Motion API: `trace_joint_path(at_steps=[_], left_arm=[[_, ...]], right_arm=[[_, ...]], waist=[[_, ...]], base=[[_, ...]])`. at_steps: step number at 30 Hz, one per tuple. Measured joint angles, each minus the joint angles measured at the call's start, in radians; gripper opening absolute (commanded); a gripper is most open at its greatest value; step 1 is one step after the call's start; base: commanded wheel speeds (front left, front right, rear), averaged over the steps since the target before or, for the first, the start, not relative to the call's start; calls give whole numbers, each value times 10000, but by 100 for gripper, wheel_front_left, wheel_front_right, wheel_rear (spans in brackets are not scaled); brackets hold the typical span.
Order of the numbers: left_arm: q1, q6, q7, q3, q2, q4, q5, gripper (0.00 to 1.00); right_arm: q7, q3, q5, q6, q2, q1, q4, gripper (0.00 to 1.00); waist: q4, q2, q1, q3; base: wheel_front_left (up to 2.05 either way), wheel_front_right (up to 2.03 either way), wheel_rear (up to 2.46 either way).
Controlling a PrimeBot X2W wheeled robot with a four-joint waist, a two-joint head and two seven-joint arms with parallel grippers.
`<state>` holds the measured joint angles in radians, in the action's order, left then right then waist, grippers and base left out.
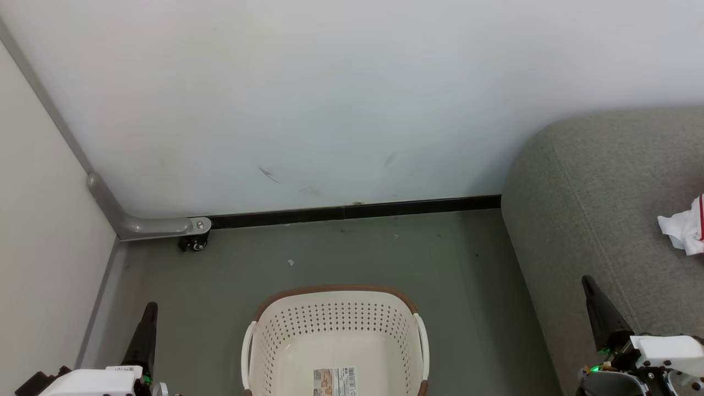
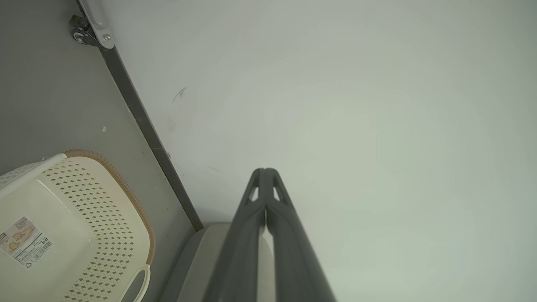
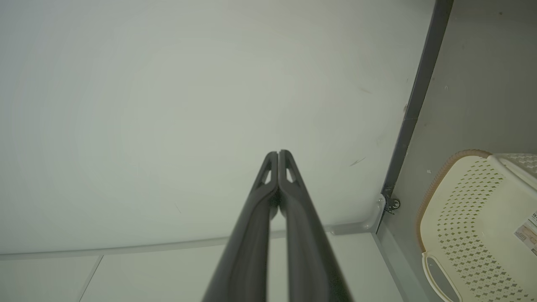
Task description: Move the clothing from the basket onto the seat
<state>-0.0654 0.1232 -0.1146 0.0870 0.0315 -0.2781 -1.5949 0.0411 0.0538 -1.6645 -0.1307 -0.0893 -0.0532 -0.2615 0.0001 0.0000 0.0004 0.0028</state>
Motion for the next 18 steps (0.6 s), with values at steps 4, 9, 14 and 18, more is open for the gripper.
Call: trace_joint_path(at_steps=[4,9,14,18], left_arm=[[0,0,0,0,0,2,0,0],[0,0,0,-2,0,6,0,0],[0,0,0,-2,0,8,0,0],[0,0,2,-2,0,10,0,0]], right_arm=[[0,4,0,0,0,0,-2,0],[0,6,0,0,0,0,-4,0],[2,10,0,0,0,0,-8,0],[2,12,0,0,2,0,-8,0]], waist=[[0,0,0,0],[-1,0,0,1],[-1,0,0,1],[-1,0,0,1]], base=[[0,0,0],[0,0,0],[0,0,0],[0,0,0]])
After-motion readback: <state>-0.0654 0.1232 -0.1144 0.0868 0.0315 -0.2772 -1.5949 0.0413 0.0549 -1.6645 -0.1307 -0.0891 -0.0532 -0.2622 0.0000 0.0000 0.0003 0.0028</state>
